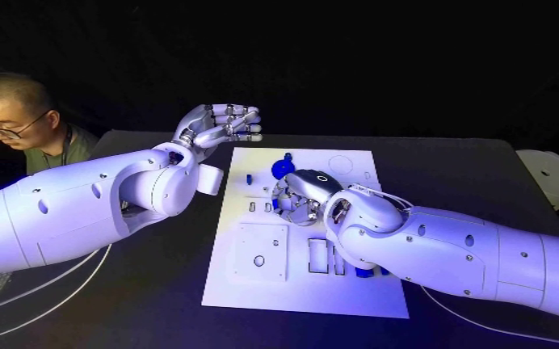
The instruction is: Assemble the parts on the task board
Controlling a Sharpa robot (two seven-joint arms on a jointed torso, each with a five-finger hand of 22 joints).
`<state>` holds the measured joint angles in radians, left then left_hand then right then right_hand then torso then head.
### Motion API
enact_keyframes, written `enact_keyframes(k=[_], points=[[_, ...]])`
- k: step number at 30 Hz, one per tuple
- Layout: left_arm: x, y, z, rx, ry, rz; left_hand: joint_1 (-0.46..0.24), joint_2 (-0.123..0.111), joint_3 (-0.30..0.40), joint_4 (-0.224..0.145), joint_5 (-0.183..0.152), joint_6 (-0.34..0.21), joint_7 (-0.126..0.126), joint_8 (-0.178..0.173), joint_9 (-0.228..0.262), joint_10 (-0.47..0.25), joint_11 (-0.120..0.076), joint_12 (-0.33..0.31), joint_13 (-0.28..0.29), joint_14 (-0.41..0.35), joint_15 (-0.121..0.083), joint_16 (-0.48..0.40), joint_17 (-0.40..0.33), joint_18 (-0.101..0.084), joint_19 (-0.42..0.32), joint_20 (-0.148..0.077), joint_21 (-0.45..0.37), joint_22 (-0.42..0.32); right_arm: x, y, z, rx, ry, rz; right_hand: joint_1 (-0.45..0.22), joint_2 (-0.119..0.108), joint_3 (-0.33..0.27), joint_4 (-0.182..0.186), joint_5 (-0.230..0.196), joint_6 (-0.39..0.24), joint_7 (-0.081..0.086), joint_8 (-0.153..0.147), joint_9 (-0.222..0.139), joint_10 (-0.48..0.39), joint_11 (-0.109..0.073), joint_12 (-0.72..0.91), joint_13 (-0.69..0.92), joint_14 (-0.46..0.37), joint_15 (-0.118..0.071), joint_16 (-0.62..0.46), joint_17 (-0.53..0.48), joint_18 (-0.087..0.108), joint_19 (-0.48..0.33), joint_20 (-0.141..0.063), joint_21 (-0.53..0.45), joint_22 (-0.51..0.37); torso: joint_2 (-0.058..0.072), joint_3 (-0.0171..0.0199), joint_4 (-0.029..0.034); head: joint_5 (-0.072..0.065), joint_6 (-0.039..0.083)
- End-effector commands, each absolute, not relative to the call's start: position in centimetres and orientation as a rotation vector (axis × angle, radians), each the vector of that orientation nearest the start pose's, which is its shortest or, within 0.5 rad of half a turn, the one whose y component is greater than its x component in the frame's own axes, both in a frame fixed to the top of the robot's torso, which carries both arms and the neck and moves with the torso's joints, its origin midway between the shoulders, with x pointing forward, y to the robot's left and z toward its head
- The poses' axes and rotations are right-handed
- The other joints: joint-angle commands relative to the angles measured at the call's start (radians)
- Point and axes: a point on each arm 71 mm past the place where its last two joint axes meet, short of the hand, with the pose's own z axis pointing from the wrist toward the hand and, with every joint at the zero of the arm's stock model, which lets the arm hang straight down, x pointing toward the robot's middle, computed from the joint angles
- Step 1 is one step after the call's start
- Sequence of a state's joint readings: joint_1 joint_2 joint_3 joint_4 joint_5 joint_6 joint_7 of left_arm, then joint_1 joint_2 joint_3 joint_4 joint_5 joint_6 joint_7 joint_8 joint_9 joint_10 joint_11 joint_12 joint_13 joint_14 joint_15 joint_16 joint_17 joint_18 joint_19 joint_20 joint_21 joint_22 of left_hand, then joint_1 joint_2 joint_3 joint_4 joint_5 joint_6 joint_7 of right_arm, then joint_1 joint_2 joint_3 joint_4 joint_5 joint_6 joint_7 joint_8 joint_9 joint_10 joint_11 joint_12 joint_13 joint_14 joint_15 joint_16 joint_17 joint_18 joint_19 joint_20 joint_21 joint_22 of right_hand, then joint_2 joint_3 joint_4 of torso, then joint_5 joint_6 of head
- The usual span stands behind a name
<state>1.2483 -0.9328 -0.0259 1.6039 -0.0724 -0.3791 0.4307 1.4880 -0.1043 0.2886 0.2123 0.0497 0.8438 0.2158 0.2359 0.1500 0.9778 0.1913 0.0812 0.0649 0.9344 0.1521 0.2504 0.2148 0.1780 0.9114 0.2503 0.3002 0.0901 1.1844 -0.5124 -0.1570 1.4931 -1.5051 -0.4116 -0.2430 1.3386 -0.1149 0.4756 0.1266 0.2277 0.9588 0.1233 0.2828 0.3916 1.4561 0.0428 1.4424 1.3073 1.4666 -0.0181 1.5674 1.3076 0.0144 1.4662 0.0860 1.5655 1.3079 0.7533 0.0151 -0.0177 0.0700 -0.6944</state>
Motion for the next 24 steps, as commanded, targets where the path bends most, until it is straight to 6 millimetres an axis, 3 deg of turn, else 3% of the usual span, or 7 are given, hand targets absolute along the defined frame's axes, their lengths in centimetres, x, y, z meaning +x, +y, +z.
enact_keyframes(k=[1,24], points=[[48.32,23.02,-13.85,-0.980,1.319,-1.533,-0.001,-0.008,0.006,-0.002,0.004,-0.001,0.028,-0.006,-0.002,0.004,0.003,-0.006,0.001,-0.008,0.001,-0.005,0.002,0.005,0.006,0.002,-0.004,-0.001,44.80,-4.69,-22.33,-0.308,1.688,0.774,-0.013,-0.002,0.000,0.000,-0.006,0.005,-0.005,0.047,0.041,0.004,-0.003,0.003,0.135,0.104,-0.008,0.003,0.263,-0.014,0.105,-0.004,0.005,0.263,0.000,0.0002,-0.0006,0.001,-0.003],[48.33,23.02,-13.85,-0.980,1.319,-1.533,-0.001,-0.008,0.006,-0.002,0.004,-0.001,0.028,-0.006,-0.002,0.004,0.003,-0.006,0.001,-0.008,0.001,-0.005,0.002,0.005,0.006,0.002,-0.004,-0.001,44.91,-4.89,-22.62,-0.314,1.695,0.747,-0.023,-0.010,-0.004,0.003,-0.011,0.001,-0.004,0.049,0.041,0.002,-0.002,0.001,0.133,0.104,-0.008,0.003,0.263,-0.014,0.105,-0.004,0.005,0.263,0.000,0.0006,-0.0008,0.002,-0.001]])
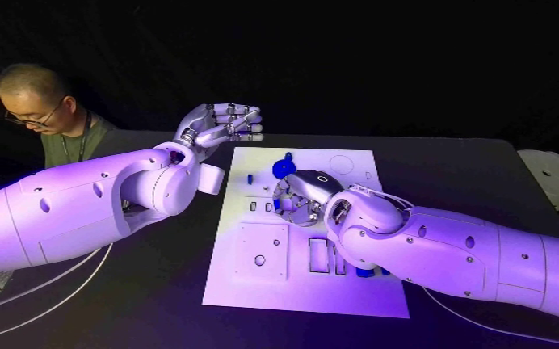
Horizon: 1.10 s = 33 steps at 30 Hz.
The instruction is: Assemble the parts on the task board
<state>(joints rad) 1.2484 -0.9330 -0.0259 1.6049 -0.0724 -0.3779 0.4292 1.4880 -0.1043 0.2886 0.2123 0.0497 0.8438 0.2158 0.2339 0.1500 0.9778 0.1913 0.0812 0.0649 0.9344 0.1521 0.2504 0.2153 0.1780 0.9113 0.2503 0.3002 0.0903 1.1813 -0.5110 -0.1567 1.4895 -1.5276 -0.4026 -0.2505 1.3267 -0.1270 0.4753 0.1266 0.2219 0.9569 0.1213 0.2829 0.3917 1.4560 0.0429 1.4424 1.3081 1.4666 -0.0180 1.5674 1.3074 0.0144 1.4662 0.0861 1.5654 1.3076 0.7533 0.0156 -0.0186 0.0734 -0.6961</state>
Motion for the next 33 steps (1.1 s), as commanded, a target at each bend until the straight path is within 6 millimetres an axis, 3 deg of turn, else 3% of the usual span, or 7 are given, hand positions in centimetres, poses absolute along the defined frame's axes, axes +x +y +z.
enact_keyframes(k=[1,33], points=[[48.33,23.02,-13.85,-0.980,1.319,-1.533,-0.001,-0.008,0.006,-0.002,0.004,-0.001,0.028,-0.004,-0.002,0.004,0.003,-0.006,0.001,-0.008,0.000,-0.005,0.001,0.005,0.006,0.002,-0.004,-0.002,44.91,-4.88,-22.62,-0.315,1.695,0.746,-0.011,0.002,-0.004,0.003,-0.005,0.003,-0.002,0.049,0.041,0.002,-0.002,0.001,0.132,0.104,-0.008,0.003,0.263,-0.014,0.105,-0.004,0.005,0.263,0.000,0.0002,0.0000,-0.002,0.000],[48.33,23.09,-13.86,-0.981,1.319,-1.531,-0.001,-0.008,0.006,-0.002,0.004,-0.001,0.028,-0.004,-0.002,0.004,0.003,-0.006,0.001,-0.008,0.000,-0.005,0.001,0.005,0.006,0.002,-0.004,-0.002,44.89,-4.66,-22.59,-0.319,1.690,0.736,-0.040,-0.026,-0.017,0.013,-0.024,-0.016,0.005,0.046,0.037,-0.007,0.003,-0.008,0.125,0.104,-0.004,0.003,0.263,-0.014,0.105,-0.001,0.005,0.263,0.000,0.0004,-0.0004,-0.006,-0.002]])
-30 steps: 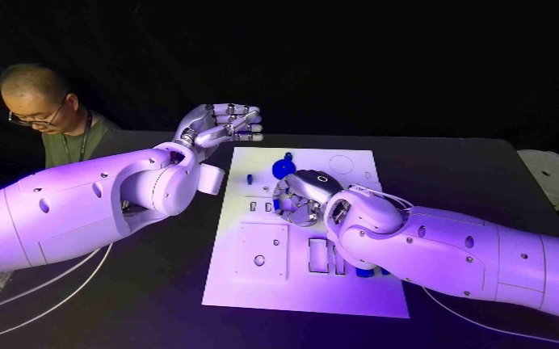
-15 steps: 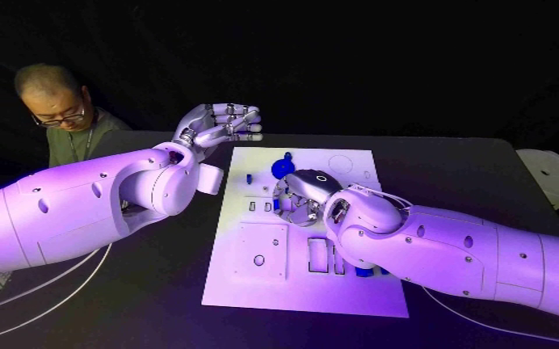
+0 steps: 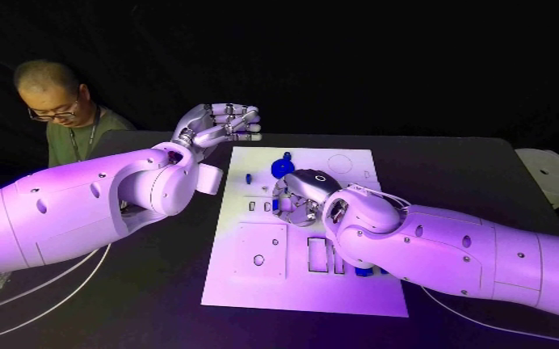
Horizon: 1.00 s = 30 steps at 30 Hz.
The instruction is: Assemble the parts on the task board
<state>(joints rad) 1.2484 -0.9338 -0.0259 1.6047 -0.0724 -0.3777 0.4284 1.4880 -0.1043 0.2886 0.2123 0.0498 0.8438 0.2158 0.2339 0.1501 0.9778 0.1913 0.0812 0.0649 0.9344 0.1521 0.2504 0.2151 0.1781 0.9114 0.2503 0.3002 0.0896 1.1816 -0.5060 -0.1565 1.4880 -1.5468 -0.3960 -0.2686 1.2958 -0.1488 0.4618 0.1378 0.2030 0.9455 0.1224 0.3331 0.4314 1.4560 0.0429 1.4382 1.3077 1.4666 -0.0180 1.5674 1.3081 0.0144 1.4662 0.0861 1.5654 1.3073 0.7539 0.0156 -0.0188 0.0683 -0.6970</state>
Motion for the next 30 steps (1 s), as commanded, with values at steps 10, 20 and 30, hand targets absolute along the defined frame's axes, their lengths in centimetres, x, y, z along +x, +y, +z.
enact_keyframes(k=[10,20,30], points=[[48.32,23.12,-13.87,-0.982,1.321,-1.530,-0.003,-0.009,0.007,-0.003,0.004,-0.001,0.029,-0.005,-0.002,0.003,0.003,-0.009,0.001,-0.008,0.001,-0.007,0.003,0.005,0.005,0.002,-0.005,-0.002,44.88,-4.58,-22.53,-0.321,1.681,0.740,-0.016,-0.015,-0.004,0.006,-0.011,-0.027,0.013,-0.015,-0.010,-0.022,0.011,-0.018,0.113,0.104,0.003,0.003,0.263,-0.014,0.105,0.003,0.005,0.263,0.000,0.0005,-0.0009,-0.002,0.000],[48.32,23.16,-13.89,-0.984,1.323,-1.529,-0.003,-0.009,0.007,-0.003,0.004,-0.001,0.029,-0.005,-0.002,0.003,0.003,-0.009,0.001,-0.008,0.001,-0.007,0.003,0.005,0.005,0.002,-0.005,-0.002,44.87,-4.52,-22.44,-0.317,1.671,0.746,-0.027,-0.027,-0.009,0.014,-0.032,-0.054,0.026,-0.029,-0.020,-0.037,0.023,-0.032,0.100,0.104,0.012,0.003,0.262,-0.014,0.105,0.012,0.005,0.263,0.000,0.0010,-0.0001,-0.003,-0.001],[48.32,23.21,-13.89,-0.984,1.324,-1.528,-0.003,-0.009,0.007,-0.003,0.004,-0.001,0.029,-0.005,-0.002,0.003,0.003,-0.009,0.001,-0.008,0.001,-0.007,0.003,0.005,0.005,0.002,-0.005,-0.002,44.88,-4.52,-22.43,-0.314,1.669,0.749,-0.046,-0.044,-0.023,0.029,-0.057,-0.074,0.035,-0.037,-0.027,-0.058,0.032,-0.051,0.084,0.103,0.021,0.002,0.257,-0.011,0.097,0.021,-0.006,0.256,0.000,0.0011,-0.0015,-0.004,0.000]])
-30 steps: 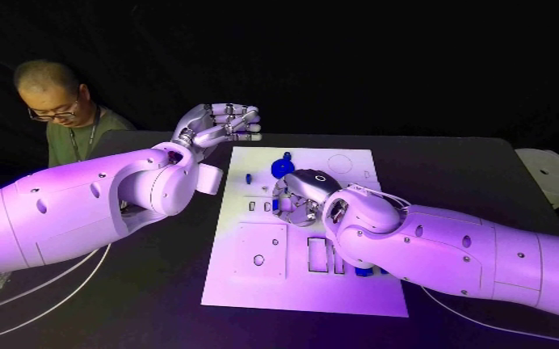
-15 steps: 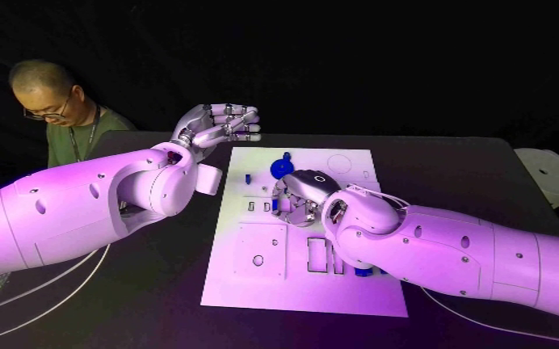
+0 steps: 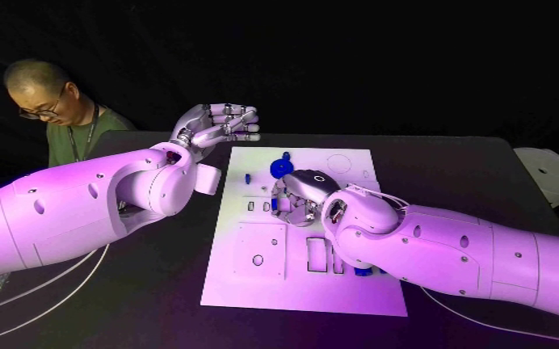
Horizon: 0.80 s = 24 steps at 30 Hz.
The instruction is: Assemble the parts on the task board
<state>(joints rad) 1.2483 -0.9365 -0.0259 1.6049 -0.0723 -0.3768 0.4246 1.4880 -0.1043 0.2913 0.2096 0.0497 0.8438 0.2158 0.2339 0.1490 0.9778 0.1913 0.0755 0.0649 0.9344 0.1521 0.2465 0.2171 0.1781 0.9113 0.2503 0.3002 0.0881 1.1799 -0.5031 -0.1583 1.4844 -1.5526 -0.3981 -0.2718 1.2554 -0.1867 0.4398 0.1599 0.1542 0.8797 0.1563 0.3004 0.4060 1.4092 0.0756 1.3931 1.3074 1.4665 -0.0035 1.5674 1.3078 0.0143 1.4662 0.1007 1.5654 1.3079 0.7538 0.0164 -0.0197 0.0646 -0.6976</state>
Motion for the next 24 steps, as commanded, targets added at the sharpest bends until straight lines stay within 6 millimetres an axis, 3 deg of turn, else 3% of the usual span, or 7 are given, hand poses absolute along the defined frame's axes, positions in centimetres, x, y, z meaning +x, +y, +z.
enact_keyframes(k=[1,13,15,18,20,24], points=[[48.3,23.2,-13.9,-0.984,1.324,-1.528,-0.004,-0.009,0.004,0.000,0.004,-0.002,0.029,-0.006,-0.001,0.003,0.004,-0.004,0.001,-0.008,0.001,-0.004,0.002,0.005,0.005,0.002,-0.005,-0.001,44.9,-4.5,-22.4,-0.313,1.667,0.750,-0.007,-0.008,-0.003,0.009,-0.011,-0.010,0.002,-0.005,-0.002,-0.017,0.000,-0.012,0.078,0.103,0.007,0.001,0.256,-0.010,0.096,0.007,-0.008,0.253,0.000,0.0005,-0.0009,0.000,0.000],[48.3,23.3,-13.9,-0.985,1.321,-1.525,-0.004,-0.009,0.004,0.000,0.004,-0.002,0.029,-0.006,-0.001,0.003,0.004,-0.004,0.001,-0.008,0.001,-0.004,0.002,0.005,0.005,0.002,-0.005,-0.001,44.8,-4.8,-22.0,-0.280,1.619,0.772,-0.026,-0.031,-0.047,0.036,-0.039,-0.054,0.011,-0.018,-0.012,-0.050,0.010,-0.043,0.049,0.099,0.016,-0.003,0.244,-0.005,0.083,0.016,-0.027,0.241,0.000,0.0005,0.0004,-0.002,-0.001],[48.4,23.4,-13.9,-0.984,1.321,-1.525,-0.004,-0.009,0.004,0.000,0.004,-0.002,0.029,-0.006,-0.001,0.003,0.004,-0.004,0.001,-0.008,0.001,-0.005,0.002,0.005,0.005,0.002,-0.005,-0.002,44.7,-5.0,-21.8,-0.267,1.597,0.782,-0.027,-0.032,-0.064,0.044,-0.039,-0.062,0.014,-0.020,-0.014,-0.052,0.012,-0.044,0.048,0.099,0.018,-0.004,0.243,-0.004,0.082,0.018,-0.030,0.239,0.000,0.0008,0.0009,-0.002,0.000],[48.6,23.6,-13.9,-0.957,1.327,-1.518,-0.005,-0.013,0.004,-0.002,0.004,0.005,0.021,-0.003,0.000,0.011,-0.001,-0.001,0.002,-0.005,-0.001,-0.005,0.004,0.005,0.006,0.002,-0.005,-0.002,44.5,-5.7,-21.2,-0.236,1.546,0.817,0.001,-0.021,-0.153,0.075,-0.027,-0.103,0.024,-0.033,-0.025,-0.053,0.022,-0.041,0.048,0.099,0.027,-0.004,0.243,-0.004,0.082,0.024,-0.031,0.239,-0.004,0.0023,0.0017,0.001,0.001],[48.8,23.9,-14.0,-0.932,1.336,-1.501,-0.013,-0.018,0.007,0.001,0.005,0.052,-0.011,0.021,0.011,0.068,-0.025,0.017,0.007,0.020,-0.017,0.004,0.014,0.008,0.022,-0.006,0.002,-0.002,44.5,-6.3,-20.6,-0.207,1.498,0.865,0.029,-0.014,-0.200,0.095,-0.014,-0.110,0.028,-0.031,-0.029,-0.051,0.025,-0.037,0.050,0.099,0.030,-0.004,0.242,-0.003,0.079,0.028,-0.035,0.236,-0.006,0.0016,0.0013,0.003,0.002],[49.4,24.4,-14.3,-0.898,1.366,-1.457,-0.020,-0.025,0.029,0.009,0.005,0.091,-0.028,0.035,0.018,0.140,-0.052,0.022,0.005,0.142,-0.058,0.062,0.054,0.008,0.119,-0.053,0.059,0.020,45.0,-7.7,-19.1,-0.119,1.440,1.002,0.081,0.014,-0.181,0.096,0.020,-0.049,0.012,0.010,-0.021,-0.054,0.011,-0.039,0.046,0.095,0.018,-0.010,0.227,0.007,0.057,0.022,-0.073,0.212,-0.014,0.0019,-0.0062,0.005,0.005]])
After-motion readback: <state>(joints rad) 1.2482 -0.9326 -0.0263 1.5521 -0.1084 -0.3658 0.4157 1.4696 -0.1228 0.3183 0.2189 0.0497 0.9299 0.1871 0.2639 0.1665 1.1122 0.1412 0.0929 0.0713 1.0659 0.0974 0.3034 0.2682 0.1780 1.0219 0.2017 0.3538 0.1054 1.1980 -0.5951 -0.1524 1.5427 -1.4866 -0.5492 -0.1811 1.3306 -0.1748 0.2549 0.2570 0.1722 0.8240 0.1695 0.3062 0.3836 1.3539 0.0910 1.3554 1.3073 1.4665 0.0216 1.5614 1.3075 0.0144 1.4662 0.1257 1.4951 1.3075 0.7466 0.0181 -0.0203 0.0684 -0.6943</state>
